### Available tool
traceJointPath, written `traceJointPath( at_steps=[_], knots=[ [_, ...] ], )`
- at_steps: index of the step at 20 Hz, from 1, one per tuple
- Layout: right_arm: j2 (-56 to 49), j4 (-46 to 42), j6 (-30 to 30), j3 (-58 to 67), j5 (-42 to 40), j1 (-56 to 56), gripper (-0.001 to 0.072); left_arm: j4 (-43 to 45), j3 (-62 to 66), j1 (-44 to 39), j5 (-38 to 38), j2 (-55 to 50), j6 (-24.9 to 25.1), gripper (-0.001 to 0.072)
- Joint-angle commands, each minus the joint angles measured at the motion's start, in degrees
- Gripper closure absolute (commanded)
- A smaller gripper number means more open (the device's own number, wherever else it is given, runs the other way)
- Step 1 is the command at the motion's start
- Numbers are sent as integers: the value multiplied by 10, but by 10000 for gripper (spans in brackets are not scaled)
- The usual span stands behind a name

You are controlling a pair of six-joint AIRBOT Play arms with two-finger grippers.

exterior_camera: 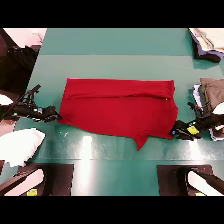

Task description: Fold the shirts.

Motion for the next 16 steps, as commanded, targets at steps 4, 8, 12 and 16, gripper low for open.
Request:
traceJointPath(
  at_steps=[4, 8, 12, 16],
  knots=[
    [0, 60, -2, -23, -59, 3, 611, -1, 2, 0, -5, 1, 0, 676],
    [10, 9, -26, 5, 6, 3, 698, 7, 13, 0, -30, 7, 9, 678],
    [94, -150, -27, 70, 125, 1, 698, 46, 17, 0, -80, 80, 4, 678],
    [194, -210, -56, 83, 161, 1, 698, 51, -31, 0, -157, 178, -24, 678]
  ],
)
